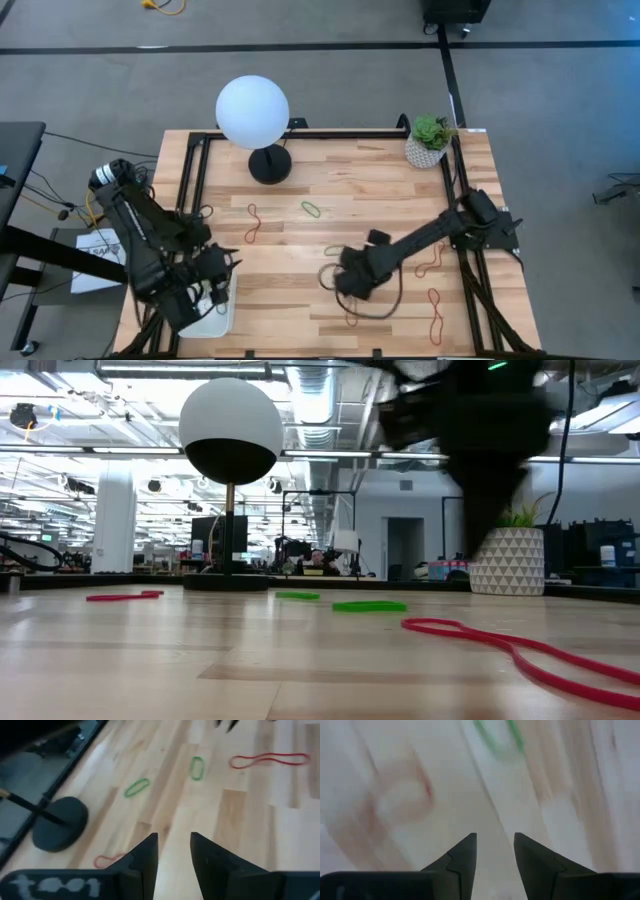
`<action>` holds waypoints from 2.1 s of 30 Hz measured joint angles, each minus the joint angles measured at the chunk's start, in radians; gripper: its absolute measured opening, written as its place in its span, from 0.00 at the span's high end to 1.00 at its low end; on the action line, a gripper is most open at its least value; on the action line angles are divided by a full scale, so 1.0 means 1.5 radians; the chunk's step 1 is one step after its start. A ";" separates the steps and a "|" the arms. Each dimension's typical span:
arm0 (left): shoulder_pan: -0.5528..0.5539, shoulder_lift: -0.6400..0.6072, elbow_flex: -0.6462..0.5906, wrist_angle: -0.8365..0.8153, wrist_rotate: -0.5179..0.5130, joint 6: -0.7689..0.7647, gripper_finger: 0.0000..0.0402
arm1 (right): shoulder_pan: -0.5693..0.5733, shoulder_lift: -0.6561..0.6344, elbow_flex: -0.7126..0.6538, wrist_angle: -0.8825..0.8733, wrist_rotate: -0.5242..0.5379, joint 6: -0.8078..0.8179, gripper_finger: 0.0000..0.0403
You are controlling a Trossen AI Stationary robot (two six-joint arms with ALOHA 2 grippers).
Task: Pick and place items into bin
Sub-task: Put the red rubber band into the white bin
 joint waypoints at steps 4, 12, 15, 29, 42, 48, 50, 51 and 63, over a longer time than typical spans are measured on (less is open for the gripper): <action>0.057 0.000 0.003 -0.001 0.000 0.007 0.74 | 0.041 0.000 0.004 -0.169 -0.035 -0.018 0.69; 0.163 0.000 0.000 -0.001 -0.077 -0.012 0.74 | 0.094 -0.054 -0.048 -0.214 -0.030 0.037 0.69; 0.190 0.000 0.000 0.001 -0.071 0.006 0.74 | 0.114 -0.091 -0.106 -0.202 -0.064 0.029 0.69; 0.240 0.000 0.000 0.008 -0.052 0.041 0.74 | 0.145 -0.300 -0.444 0.113 -0.169 0.178 0.69; 0.261 0.000 -0.001 0.011 -0.051 0.069 0.74 | 0.159 -0.255 -0.478 0.156 -0.173 0.142 0.69; 0.261 0.000 -0.001 0.010 -0.050 0.069 0.74 | 0.160 -0.277 -0.443 0.096 -0.187 0.137 0.70; 0.261 0.000 -0.001 0.010 -0.050 0.069 0.74 | 0.160 -0.287 -0.432 0.079 -0.186 0.138 0.71; 0.261 0.000 -0.001 0.010 -0.050 0.069 0.74 | 0.160 -0.291 -0.429 0.071 -0.185 0.138 0.72; 0.261 0.000 -0.001 0.012 -0.050 0.069 0.74 | 0.164 -0.293 -0.421 0.163 -0.185 0.210 0.73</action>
